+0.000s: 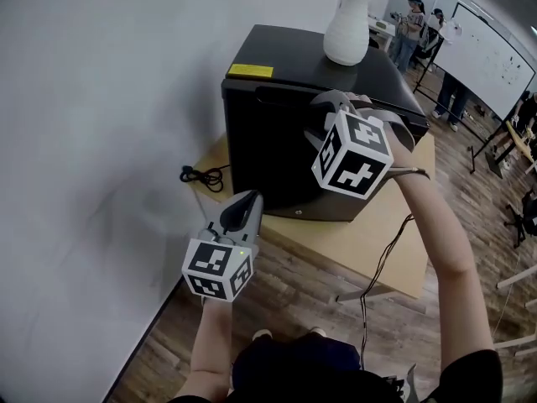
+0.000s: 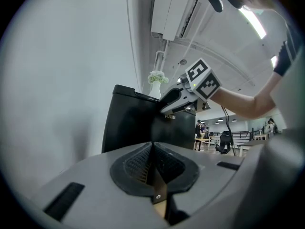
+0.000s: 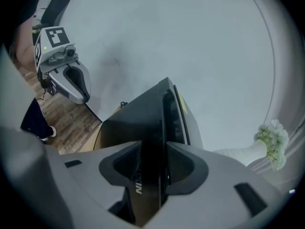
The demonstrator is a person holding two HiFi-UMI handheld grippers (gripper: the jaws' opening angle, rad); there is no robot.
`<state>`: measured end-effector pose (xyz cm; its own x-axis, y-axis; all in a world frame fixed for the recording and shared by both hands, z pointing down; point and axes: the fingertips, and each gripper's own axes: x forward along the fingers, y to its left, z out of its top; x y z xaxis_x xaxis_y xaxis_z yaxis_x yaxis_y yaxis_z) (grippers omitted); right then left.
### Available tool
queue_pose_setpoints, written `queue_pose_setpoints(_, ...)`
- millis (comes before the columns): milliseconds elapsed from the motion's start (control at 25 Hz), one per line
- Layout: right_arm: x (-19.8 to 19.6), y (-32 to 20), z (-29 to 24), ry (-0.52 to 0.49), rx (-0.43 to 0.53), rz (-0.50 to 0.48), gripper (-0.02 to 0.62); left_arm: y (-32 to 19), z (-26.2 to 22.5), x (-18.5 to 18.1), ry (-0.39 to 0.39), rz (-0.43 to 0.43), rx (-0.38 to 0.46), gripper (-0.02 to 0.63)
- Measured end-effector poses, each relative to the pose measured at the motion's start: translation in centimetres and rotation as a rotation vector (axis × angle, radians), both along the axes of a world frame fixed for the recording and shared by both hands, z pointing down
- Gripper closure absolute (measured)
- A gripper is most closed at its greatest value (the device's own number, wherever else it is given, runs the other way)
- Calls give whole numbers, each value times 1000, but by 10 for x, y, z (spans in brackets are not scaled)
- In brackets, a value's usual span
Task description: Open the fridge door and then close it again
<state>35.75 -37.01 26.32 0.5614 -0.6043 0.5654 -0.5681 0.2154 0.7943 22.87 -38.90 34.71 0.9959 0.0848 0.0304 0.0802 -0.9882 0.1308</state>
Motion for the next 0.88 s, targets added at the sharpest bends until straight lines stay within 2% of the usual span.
queue_pose_setpoints(640,5,-3,5,-8,-7,32,459,22,24,1,-41,74,1,594)
queue_pose_setpoints(880,7,-3,5,-7,-10,42,460,29,34,-14,-62,65,-12,594)
